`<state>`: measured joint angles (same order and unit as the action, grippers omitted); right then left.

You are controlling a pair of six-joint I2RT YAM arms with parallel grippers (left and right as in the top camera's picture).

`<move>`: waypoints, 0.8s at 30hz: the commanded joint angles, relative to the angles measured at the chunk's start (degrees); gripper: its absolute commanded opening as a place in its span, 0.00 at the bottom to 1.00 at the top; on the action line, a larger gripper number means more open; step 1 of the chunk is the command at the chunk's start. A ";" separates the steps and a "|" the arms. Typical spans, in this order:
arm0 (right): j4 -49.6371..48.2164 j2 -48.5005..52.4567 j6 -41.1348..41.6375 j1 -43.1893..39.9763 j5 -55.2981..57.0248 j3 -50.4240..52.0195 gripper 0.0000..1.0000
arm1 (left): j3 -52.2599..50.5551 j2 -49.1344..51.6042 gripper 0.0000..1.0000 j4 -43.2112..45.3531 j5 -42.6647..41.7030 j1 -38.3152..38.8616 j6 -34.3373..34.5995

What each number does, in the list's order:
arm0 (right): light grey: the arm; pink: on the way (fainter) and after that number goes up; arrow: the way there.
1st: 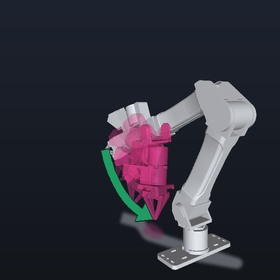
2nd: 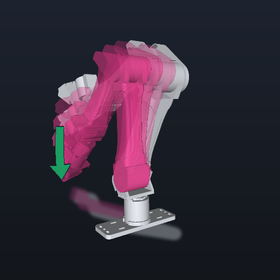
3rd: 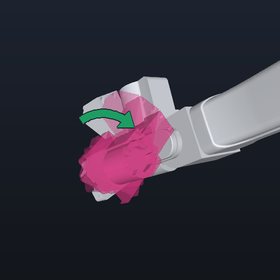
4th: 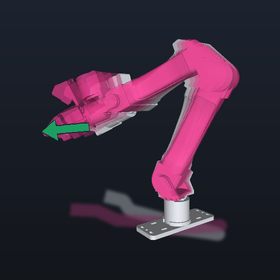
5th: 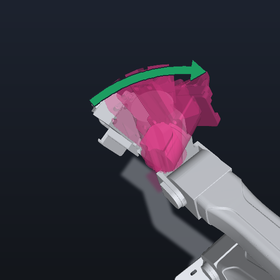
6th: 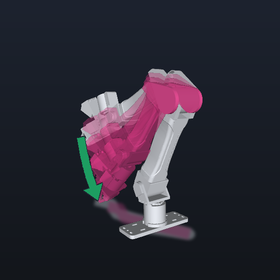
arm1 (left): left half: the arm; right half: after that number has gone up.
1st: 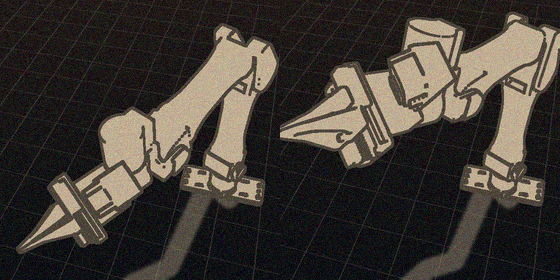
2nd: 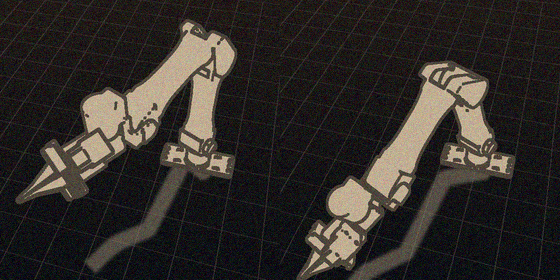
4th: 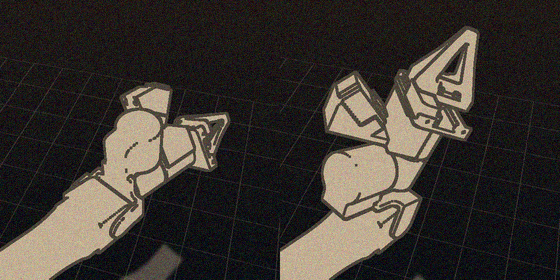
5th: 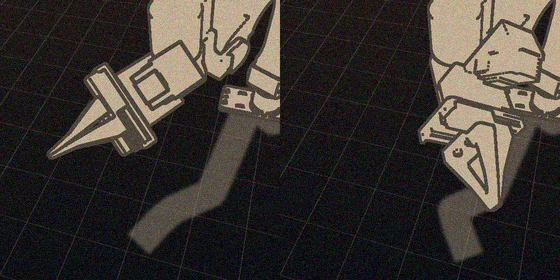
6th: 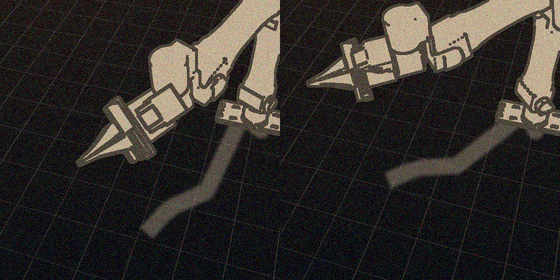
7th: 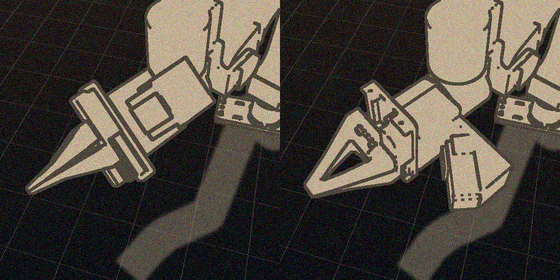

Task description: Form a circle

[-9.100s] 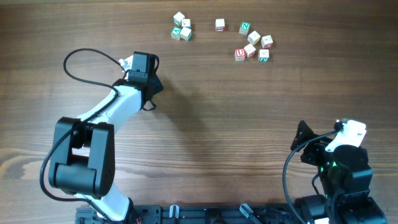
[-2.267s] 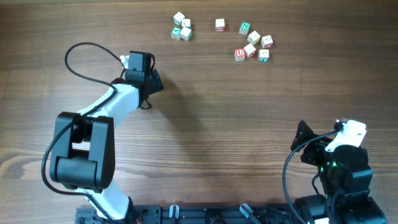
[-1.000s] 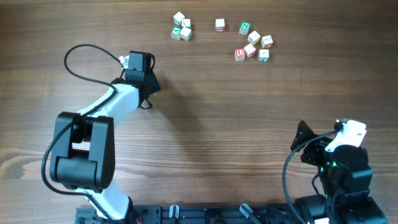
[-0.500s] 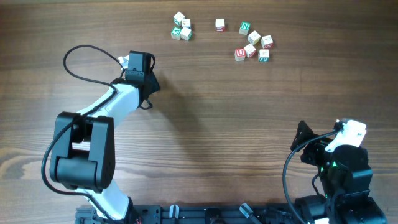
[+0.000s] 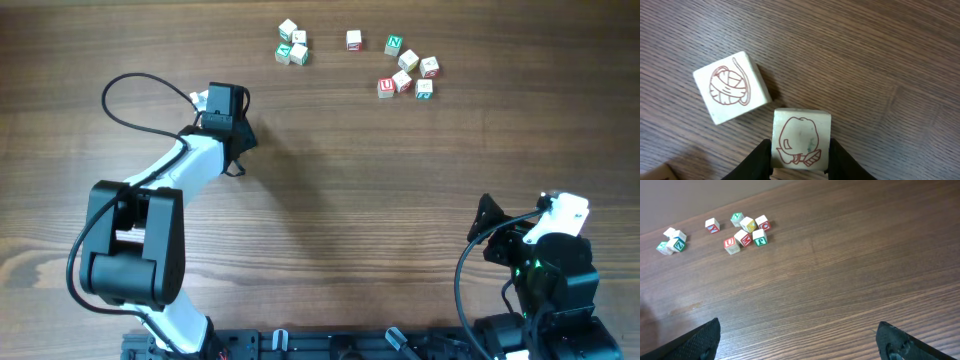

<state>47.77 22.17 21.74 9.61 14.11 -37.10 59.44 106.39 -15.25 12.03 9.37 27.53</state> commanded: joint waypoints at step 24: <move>-0.09 0.22 -0.57 0.07 -0.50 0.24 1.00 | -0.33 -0.63 0.46 0.72 2.60 0.15 1.46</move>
<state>47.77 22.17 21.74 9.61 14.11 -37.10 59.42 106.39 -14.52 13.69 9.37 28.60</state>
